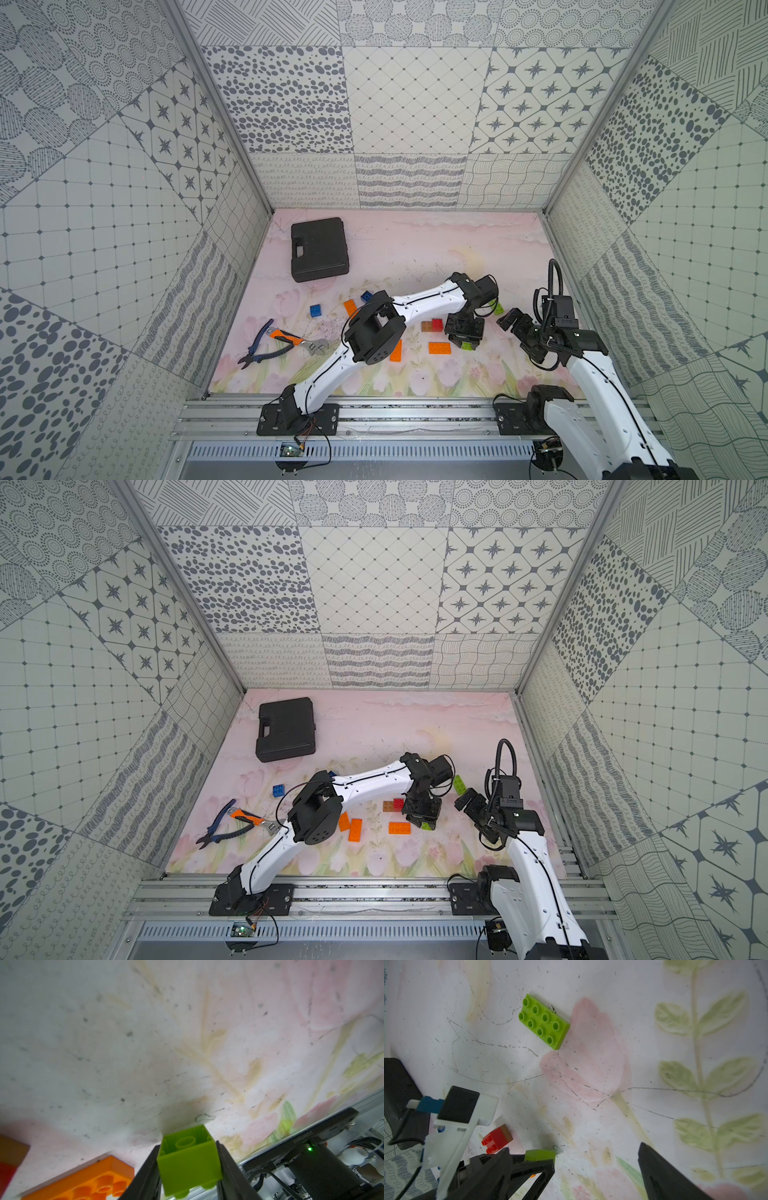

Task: Assemble the number 5 with lego
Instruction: Place the lego brick at the center of the board.

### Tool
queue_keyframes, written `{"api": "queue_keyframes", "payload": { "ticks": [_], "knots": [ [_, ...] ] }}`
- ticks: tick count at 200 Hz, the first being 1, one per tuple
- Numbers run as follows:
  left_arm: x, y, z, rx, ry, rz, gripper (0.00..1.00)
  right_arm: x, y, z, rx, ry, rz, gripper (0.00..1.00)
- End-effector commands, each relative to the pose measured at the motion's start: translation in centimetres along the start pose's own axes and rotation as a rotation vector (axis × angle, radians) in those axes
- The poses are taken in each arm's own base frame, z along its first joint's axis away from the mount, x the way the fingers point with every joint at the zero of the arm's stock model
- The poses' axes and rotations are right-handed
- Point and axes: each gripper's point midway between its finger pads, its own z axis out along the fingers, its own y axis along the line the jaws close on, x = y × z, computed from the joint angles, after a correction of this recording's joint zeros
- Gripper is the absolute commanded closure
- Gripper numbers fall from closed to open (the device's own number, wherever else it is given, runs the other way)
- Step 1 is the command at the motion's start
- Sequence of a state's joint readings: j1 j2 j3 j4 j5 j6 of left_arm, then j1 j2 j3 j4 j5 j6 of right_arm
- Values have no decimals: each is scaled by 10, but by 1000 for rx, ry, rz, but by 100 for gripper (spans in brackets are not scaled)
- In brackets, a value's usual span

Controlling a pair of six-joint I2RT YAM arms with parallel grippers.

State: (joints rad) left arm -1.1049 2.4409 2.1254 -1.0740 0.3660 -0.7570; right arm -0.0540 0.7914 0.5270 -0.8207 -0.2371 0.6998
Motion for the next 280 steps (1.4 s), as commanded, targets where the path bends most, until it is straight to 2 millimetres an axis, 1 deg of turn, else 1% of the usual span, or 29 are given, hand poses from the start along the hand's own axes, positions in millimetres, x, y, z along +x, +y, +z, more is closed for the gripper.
{"api": "queue_keyframes", "payload": {
  "ticks": [1,36,50,66,80,94,111,115,122,136,138,139,142,155,168,181,189,223,238,261,280],
  "knots": [
    [-1,19,-4,-90,-15,-29,50,-3,-3,1,17,-12,6,2],
    [-3,10,-23,-60,-60,-3,48,0,5,0,-23,9,-14,5],
    [-1,6,-33,-49,-81,14,48,2,12,0,-64,26,-36,8],
    [1,1,-48,-27,-128,51,48,6,19,0,-98,51,-52,13],
    [-1,0,-66,-3,-214,80,48,8,21,1,-110,65,-48,16],
    [-5,4,-86,15,-333,110,48,13,20,4,-95,89,-49,21],
    [-6,12,-117,40,-507,158,49,24,22,11,-65,127,-85,27],
    [-6,16,-122,40,-546,167,49,27,23,13,-50,135,-101,27],
    [-6,17,-138,53,-628,190,48,34,24,17,-23,148,-131,29],
    [1,33,-159,51,-753,218,47,50,25,27,35,181,-187,30],
    [-1,32,-164,63,-784,226,47,52,26,28,43,183,-194,30],
    [0,32,-166,66,-796,228,47,50,30,27,36,176,-198,30],
    [1,35,-170,66,-824,230,46,50,36,26,36,170,-207,31],
    [7,48,-186,71,-930,252,43,56,43,31,71,158,-240,34],
    [14,63,-194,73,-1008,256,38,63,52,36,84,166,-263,34],
    [19,81,-198,72,-1055,224,28,67,56,39,114,160,-275,33],
    [22,91,-200,71,-1071,201,24,68,59,41,125,156,-281,33],
    [31,130,-200,57,-1097,108,11,78,76,52,113,186,-295,37],
    [32,144,-200,53,-1113,74,2,82,79,57,141,199,-310,38],
    [35,165,-200,36,-1141,13,1,83,77,61,203,190,-315,43],
    [39,179,-200,24,-1162,-33,1,84,73,62,232,184,-313,44]
  ]
}}
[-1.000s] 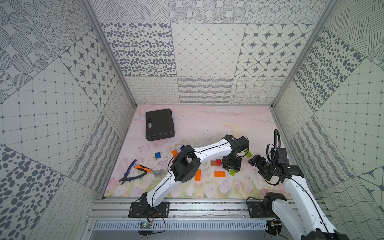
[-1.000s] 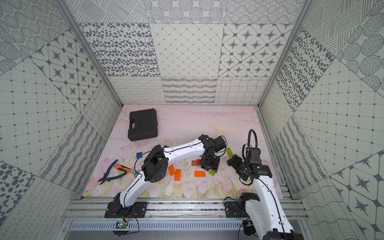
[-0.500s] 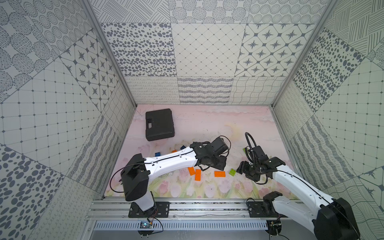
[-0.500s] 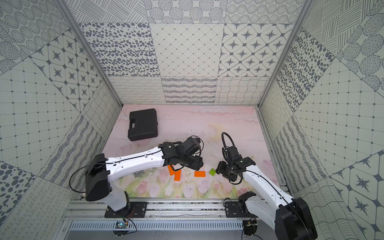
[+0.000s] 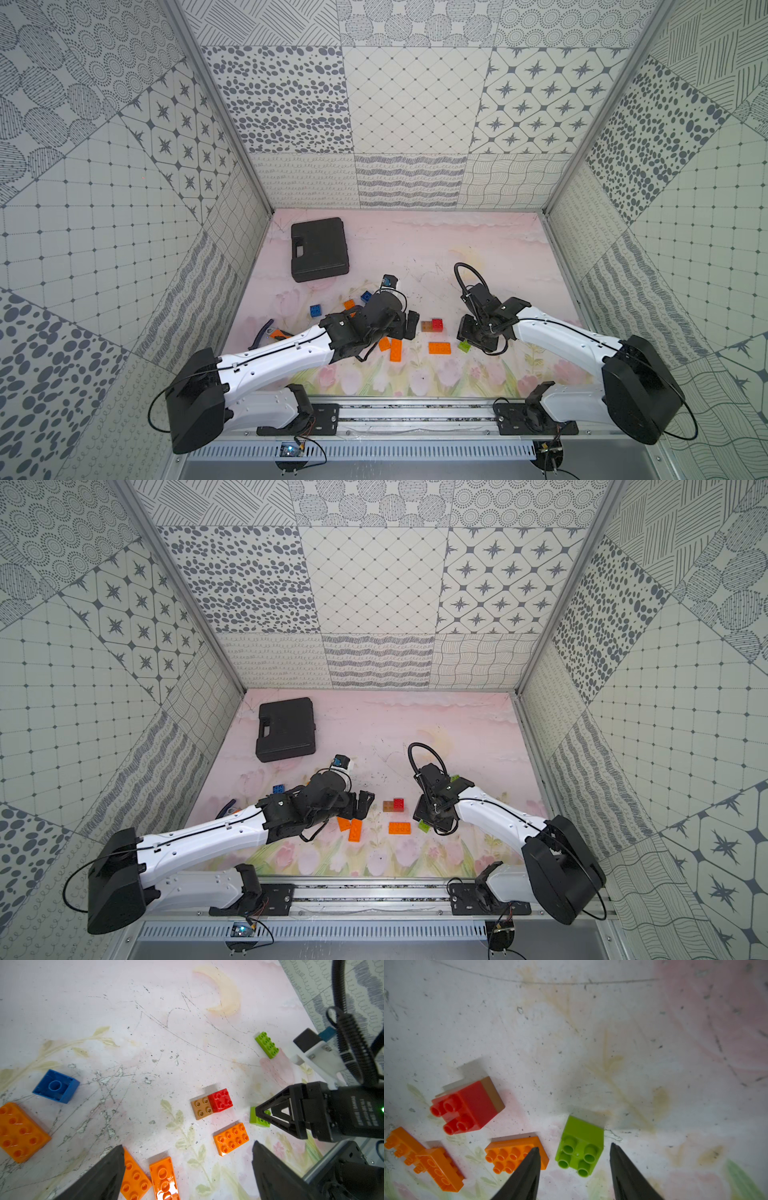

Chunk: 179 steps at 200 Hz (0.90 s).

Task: Assemble the number 5 with lego
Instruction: Place the lego brick at the center of the board, then pick up the lego brick from the center of the board.

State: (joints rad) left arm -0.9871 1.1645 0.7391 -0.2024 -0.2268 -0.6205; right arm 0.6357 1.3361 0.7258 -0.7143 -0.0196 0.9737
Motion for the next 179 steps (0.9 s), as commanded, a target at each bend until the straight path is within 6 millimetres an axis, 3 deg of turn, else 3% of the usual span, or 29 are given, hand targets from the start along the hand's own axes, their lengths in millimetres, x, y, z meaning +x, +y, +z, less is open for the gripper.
{"api": "queue_keyframes", "payload": {
  "ticks": [1,32,112,179],
  "knots": [
    [-25,20,-8,-46,-168,-86,1,-7,1,-2,35,-40,33,44],
    [-22,24,-11,-19,-186,-97,1,-2,0,1,50,-26,39,49],
    [-19,23,-9,-13,-166,-67,1,3,1,10,74,-6,42,51],
    [-18,19,-6,-1,-147,-50,1,1,2,6,85,-10,19,56]
  ]
}}
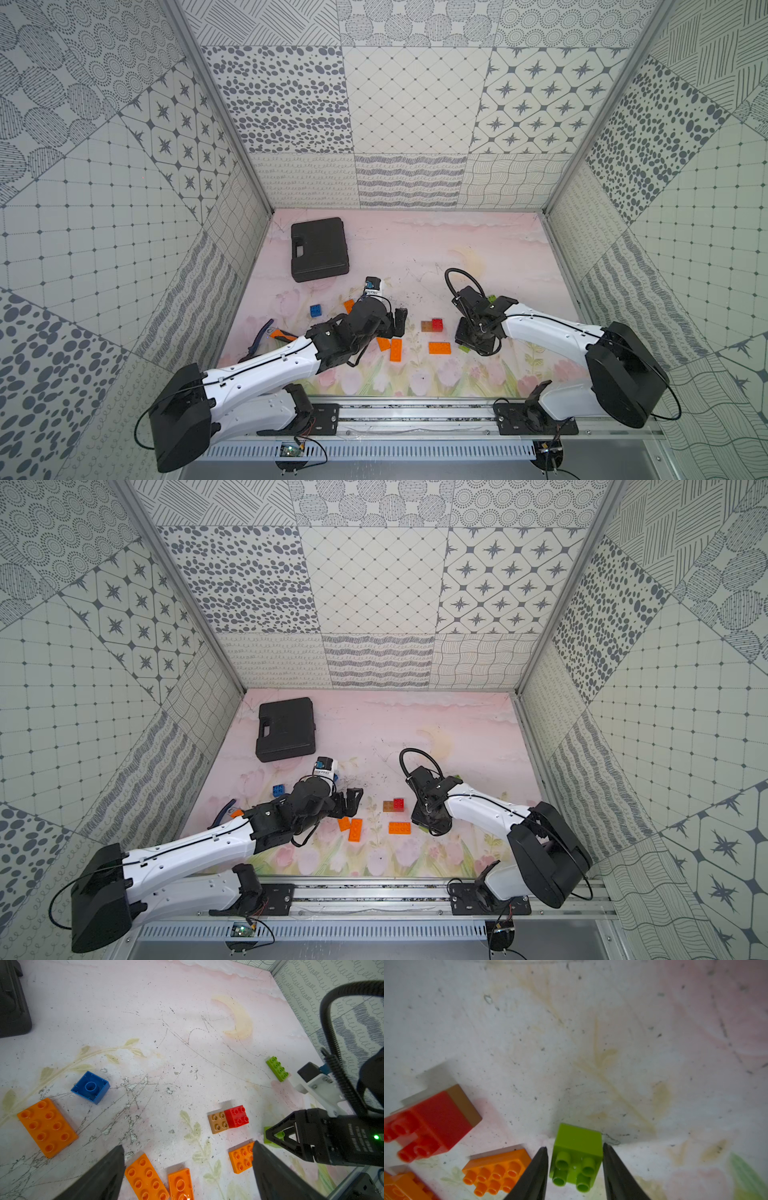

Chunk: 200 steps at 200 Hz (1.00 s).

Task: Assemble the number 5 with lego
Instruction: Pick up the lego brick from the center of the board.

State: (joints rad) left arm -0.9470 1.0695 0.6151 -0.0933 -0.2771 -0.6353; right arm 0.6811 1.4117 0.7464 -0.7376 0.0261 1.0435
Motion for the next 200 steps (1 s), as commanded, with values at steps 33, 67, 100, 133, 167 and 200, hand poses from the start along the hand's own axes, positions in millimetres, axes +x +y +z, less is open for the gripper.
{"api": "queue_keyframes", "payload": {
  "ticks": [33,67,100,133,167,200],
  "knots": [
    [-11,-8,4,24,-23,12,1,-5,7,-4,1,-12,-18,62],
    [-9,-4,6,-4,-13,23,1,-5,7,-9,2,-13,-35,68],
    [-8,3,8,-35,-10,7,1,-3,12,-20,-15,-16,-75,67],
    [-2,8,12,-18,25,-48,1,2,32,-31,-65,-39,-174,67],
    [2,15,16,18,63,-143,1,15,58,-31,-116,-31,-257,67],
    [3,25,13,6,49,-204,1,22,80,-30,-149,-18,-318,67]
  ]
}}
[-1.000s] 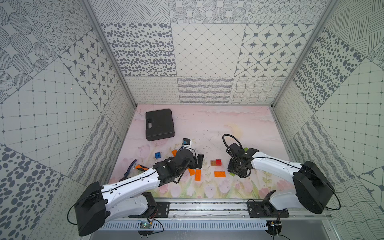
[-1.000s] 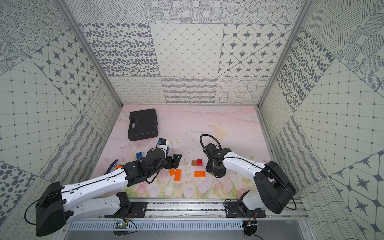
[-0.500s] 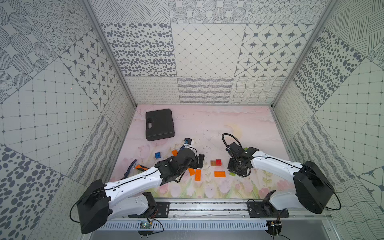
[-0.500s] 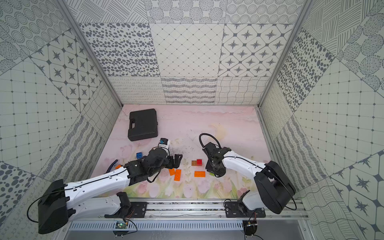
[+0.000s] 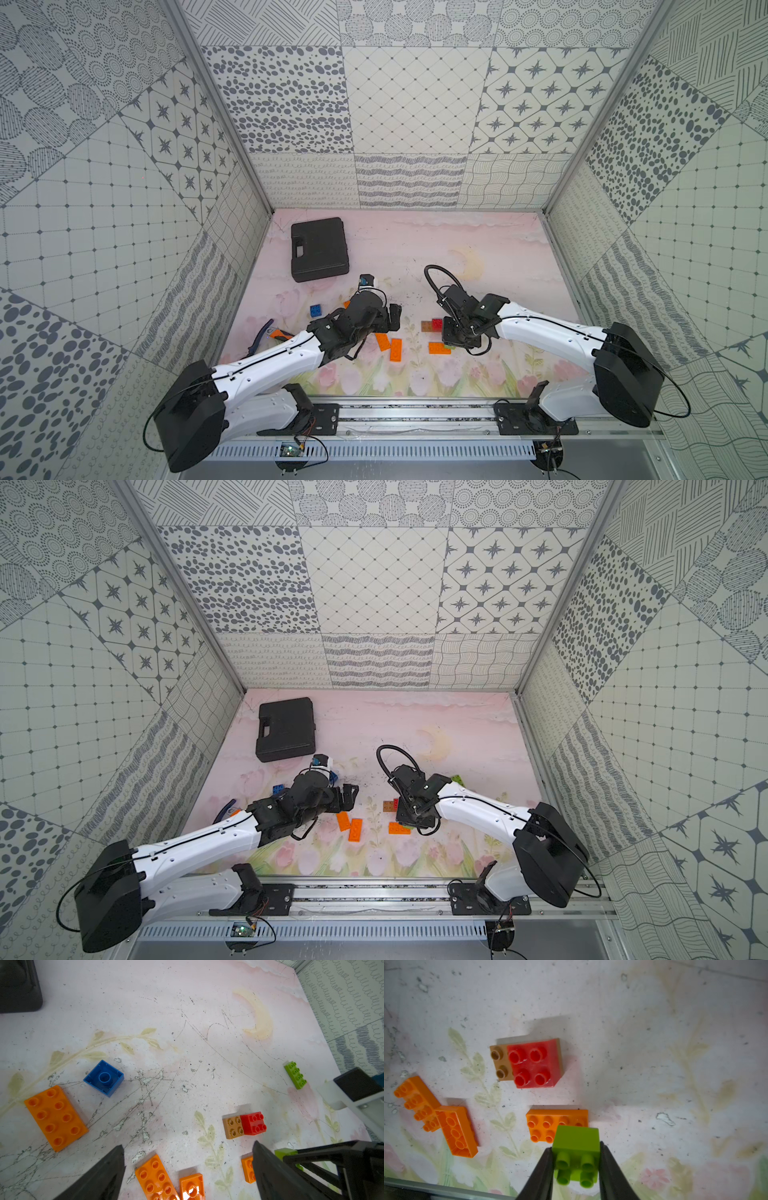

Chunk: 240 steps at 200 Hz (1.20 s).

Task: Assemble the number 5 with lego
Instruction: Pick up the lego brick from the center of the board, then assemble the lego brick with the lego brick.

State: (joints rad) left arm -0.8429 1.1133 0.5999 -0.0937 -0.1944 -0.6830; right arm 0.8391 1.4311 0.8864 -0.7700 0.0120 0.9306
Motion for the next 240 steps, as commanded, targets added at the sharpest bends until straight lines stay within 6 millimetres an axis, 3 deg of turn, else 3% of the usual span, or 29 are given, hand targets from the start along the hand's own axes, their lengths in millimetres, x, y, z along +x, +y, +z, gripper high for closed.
{"api": "queue_keyframes", "payload": {
  "ticks": [1,91,192,240],
  "knots": [
    [-4,-1,-2,53,-5,-106,1,-5,23,1,-47,-11,-54,67],
    [-8,6,-14,42,-19,-118,1,5,44,20,-32,64,-139,67],
    [-5,8,-13,33,-13,-119,1,12,31,29,64,107,-158,67],
    [-3,9,-11,27,-7,-130,1,20,30,34,83,115,-38,67]
  ]
}}
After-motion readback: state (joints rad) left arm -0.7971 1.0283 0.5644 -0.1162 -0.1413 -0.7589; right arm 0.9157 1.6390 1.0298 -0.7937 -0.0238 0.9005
